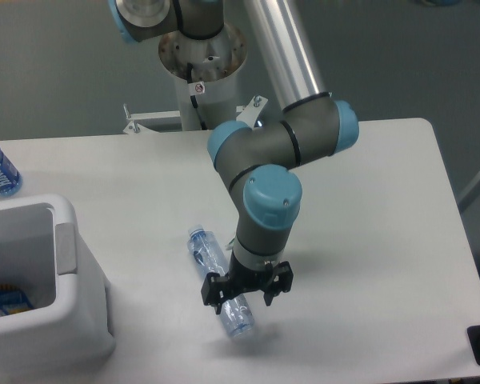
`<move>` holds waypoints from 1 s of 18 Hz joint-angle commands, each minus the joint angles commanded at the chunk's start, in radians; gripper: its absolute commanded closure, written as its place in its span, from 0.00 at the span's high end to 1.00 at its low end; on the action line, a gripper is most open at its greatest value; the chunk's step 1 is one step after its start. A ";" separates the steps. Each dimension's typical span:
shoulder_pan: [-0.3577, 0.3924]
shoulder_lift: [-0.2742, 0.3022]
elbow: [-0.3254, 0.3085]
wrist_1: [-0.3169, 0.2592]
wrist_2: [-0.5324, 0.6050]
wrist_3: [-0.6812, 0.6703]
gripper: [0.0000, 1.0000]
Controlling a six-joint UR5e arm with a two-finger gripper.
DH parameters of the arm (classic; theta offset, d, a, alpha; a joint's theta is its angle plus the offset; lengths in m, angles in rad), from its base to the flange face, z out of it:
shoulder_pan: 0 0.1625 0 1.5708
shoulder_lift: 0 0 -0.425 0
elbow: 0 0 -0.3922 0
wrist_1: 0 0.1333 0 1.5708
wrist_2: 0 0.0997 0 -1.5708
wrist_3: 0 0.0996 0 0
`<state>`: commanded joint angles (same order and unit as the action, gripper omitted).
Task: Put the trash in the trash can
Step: 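Close the gripper around the middle of the plastic bottle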
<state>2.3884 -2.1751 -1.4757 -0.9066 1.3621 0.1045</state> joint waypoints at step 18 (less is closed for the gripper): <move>-0.051 -0.075 -0.002 0.011 0.075 -0.008 1.00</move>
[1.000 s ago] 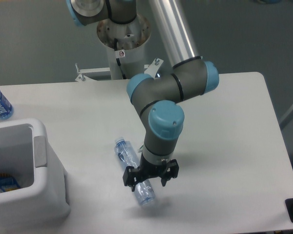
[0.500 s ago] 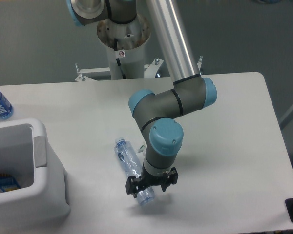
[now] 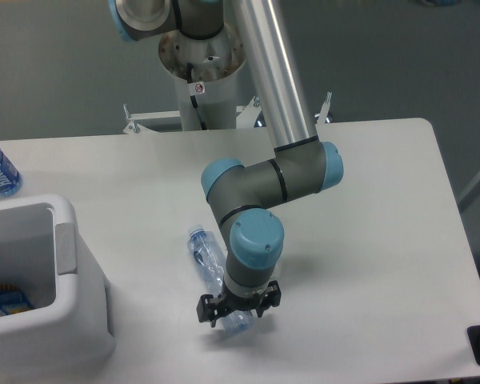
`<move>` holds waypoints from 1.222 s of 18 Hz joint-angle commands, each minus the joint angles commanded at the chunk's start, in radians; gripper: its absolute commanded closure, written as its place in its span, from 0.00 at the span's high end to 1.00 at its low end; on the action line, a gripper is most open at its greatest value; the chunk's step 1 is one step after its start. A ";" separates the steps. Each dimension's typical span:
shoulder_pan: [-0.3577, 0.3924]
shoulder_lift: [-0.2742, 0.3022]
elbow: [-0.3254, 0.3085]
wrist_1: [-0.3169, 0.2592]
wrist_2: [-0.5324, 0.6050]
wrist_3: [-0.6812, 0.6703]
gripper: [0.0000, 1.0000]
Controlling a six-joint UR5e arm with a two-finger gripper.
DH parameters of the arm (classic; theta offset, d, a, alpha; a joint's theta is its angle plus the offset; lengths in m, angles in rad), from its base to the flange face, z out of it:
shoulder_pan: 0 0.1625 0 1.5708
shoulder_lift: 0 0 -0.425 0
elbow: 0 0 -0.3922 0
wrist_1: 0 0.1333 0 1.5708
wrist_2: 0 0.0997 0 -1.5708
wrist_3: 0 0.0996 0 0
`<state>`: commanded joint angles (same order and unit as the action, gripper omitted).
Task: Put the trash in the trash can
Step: 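Close the gripper around the middle of the plastic bottle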
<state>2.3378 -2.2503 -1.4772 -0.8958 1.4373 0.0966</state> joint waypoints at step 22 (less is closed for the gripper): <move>-0.011 -0.003 0.006 0.005 0.037 0.009 0.56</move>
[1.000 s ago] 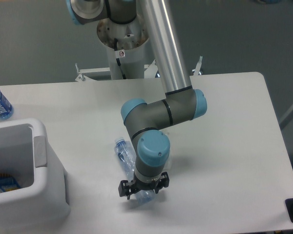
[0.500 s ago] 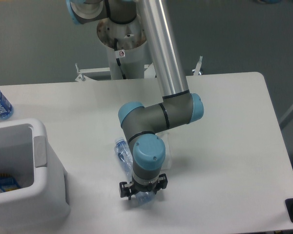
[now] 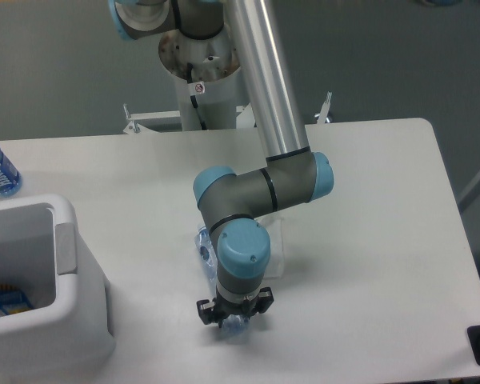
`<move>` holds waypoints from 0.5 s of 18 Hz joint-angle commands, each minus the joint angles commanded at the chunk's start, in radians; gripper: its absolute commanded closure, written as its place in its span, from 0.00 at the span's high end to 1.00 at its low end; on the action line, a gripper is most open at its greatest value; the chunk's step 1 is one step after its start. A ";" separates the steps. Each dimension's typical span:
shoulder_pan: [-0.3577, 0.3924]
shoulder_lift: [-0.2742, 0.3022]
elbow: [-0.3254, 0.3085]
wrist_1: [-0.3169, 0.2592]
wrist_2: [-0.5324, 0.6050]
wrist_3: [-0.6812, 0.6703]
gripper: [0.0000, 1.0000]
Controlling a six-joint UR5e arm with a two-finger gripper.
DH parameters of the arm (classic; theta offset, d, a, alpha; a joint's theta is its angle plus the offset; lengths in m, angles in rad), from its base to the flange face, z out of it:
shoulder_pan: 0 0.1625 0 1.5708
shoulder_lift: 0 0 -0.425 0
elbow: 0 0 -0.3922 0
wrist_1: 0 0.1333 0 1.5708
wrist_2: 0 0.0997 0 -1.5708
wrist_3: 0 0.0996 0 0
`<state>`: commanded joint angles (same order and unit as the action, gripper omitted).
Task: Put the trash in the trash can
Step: 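Close the gripper around the middle of the plastic bottle, then lift the bottle and carry it over the white trash bin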
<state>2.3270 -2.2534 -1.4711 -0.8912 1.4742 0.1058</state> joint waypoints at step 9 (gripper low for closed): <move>0.014 0.116 0.046 0.002 -0.006 0.015 0.57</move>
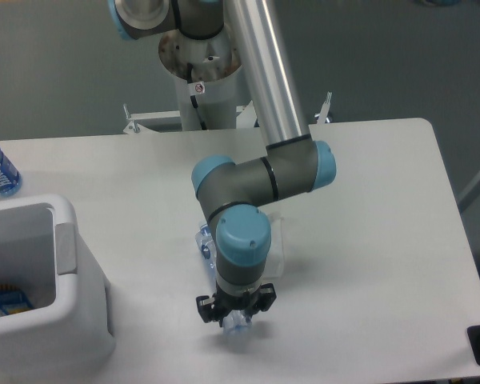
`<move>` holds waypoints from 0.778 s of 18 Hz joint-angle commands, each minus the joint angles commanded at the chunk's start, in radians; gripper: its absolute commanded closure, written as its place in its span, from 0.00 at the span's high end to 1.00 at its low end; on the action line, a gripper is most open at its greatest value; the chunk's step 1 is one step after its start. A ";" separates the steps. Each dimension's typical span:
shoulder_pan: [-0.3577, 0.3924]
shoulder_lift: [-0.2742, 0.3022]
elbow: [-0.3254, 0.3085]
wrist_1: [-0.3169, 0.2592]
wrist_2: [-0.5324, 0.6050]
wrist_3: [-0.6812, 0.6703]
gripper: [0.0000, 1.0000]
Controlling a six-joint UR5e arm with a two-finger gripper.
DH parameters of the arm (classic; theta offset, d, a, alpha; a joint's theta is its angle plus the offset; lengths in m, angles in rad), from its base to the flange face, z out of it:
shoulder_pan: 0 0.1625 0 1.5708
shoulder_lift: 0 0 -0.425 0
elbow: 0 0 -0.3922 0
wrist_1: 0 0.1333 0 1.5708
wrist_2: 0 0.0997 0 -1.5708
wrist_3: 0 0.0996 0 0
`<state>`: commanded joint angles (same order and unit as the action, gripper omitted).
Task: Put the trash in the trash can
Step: 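Lift the bottle and carry it over the white trash bin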
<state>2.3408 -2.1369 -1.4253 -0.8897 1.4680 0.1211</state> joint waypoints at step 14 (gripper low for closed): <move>0.012 0.097 0.223 0.201 -0.006 -0.147 0.58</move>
<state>2.3532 -2.0404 -1.2026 -0.6888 1.4619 -0.0260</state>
